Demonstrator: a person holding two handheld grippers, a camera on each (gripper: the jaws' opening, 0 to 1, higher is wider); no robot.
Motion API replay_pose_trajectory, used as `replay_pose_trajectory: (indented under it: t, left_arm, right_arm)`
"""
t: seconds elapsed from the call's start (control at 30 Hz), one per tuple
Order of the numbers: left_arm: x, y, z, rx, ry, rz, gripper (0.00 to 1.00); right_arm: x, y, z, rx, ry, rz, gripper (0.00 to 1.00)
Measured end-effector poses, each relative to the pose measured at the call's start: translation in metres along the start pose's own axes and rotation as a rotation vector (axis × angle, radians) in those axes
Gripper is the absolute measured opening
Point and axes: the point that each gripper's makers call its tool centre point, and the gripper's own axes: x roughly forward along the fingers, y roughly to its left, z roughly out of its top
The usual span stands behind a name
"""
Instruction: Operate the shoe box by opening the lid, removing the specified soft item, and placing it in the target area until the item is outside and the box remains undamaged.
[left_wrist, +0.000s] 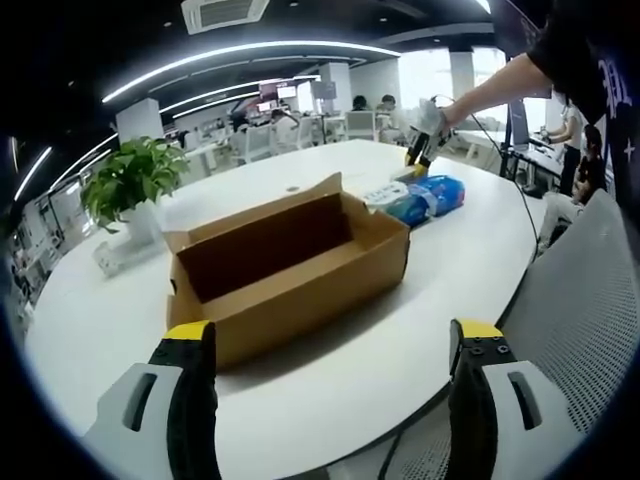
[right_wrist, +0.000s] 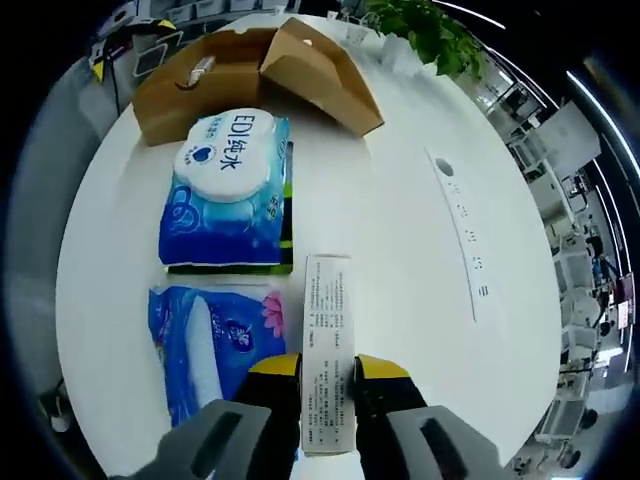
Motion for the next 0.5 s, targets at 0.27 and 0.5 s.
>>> replay_pose_trajectory:
  t: [0.27,0.5]
  left_arm:
    - [0.0003,0.0002,0.0001,-0.001,0.001,0.001,0.96]
    - [0.0003,0.001,-0.0008,-0.002,0.005,0.003,0.96]
  right_arm:
    - [0.0028,-0.0009,-0.0077,-0.055,0.047,-0.007,0.16]
    - [0.0057,-0.0045,-0.0112,-0.089,0.067,-0.007,0.16]
